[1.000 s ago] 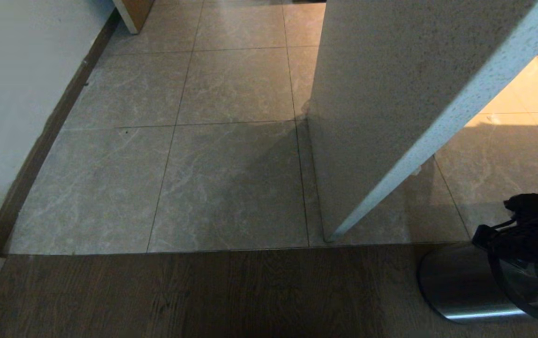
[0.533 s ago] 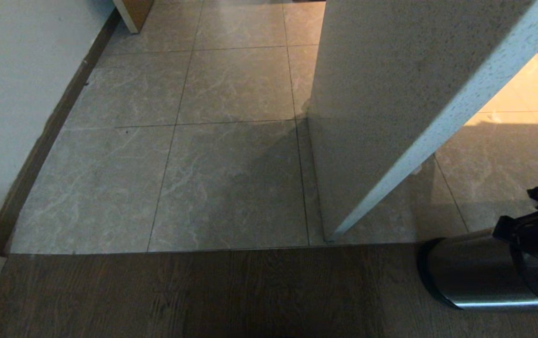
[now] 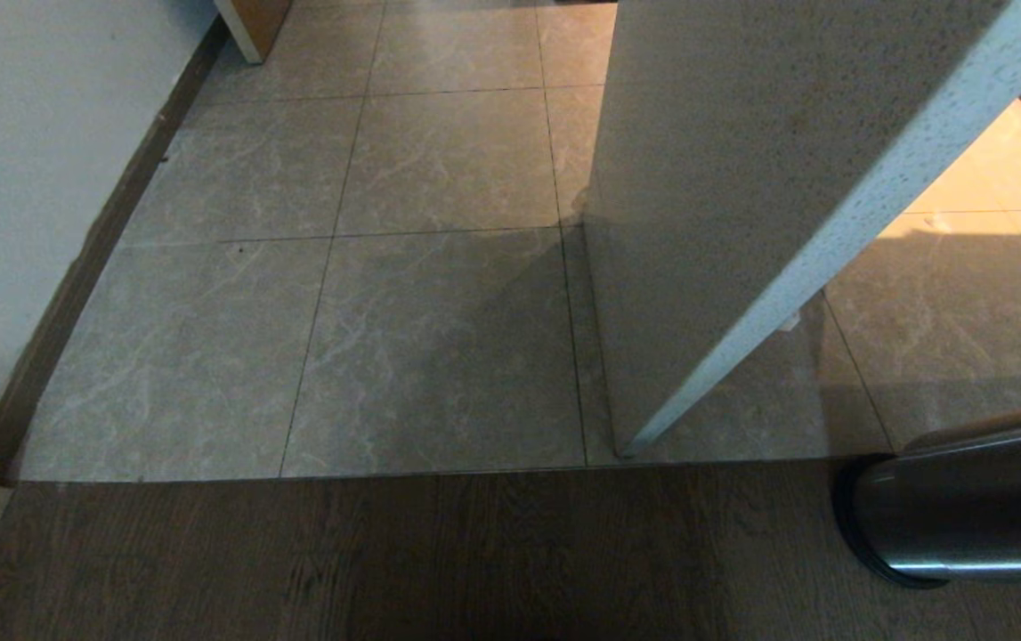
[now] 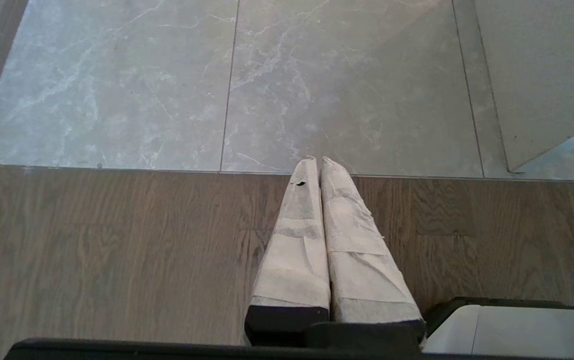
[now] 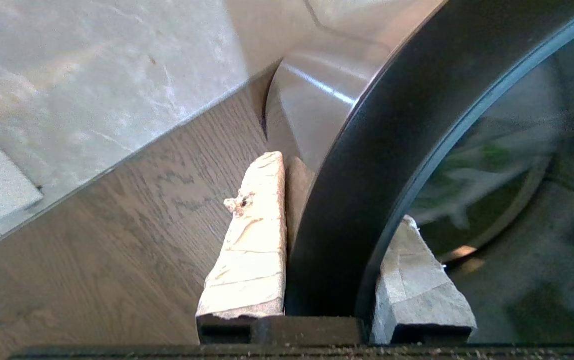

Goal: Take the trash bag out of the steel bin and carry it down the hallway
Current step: Place the outer trash can on the ground

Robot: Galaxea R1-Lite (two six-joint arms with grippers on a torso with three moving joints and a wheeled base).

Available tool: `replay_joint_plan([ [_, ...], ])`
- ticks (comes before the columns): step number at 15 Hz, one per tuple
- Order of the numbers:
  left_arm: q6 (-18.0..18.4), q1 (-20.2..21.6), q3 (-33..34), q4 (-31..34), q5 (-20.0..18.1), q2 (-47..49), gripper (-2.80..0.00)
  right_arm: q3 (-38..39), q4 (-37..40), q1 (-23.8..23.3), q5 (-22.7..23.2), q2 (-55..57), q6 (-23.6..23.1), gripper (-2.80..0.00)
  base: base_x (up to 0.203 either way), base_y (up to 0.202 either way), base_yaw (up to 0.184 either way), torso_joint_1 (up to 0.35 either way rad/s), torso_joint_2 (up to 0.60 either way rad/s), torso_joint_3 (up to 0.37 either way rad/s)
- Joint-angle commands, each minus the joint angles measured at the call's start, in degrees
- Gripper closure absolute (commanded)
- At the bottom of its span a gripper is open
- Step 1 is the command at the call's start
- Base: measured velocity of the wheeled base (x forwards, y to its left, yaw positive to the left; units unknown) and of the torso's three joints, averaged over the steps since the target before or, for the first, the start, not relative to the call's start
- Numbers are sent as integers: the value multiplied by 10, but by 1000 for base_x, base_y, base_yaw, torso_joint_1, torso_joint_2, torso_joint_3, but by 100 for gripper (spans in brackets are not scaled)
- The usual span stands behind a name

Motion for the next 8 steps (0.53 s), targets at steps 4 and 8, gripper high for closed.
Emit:
replay_joint_plan([
  [4,0,0,0,0,0,0,0,-4,96,-1,56,-160,-42,0,0,0,0,0,0,0],
  [8,0,0,0,0,0,0,0,-13,155,9,98,-229,-62,0,0,0,0,0,0,0],
])
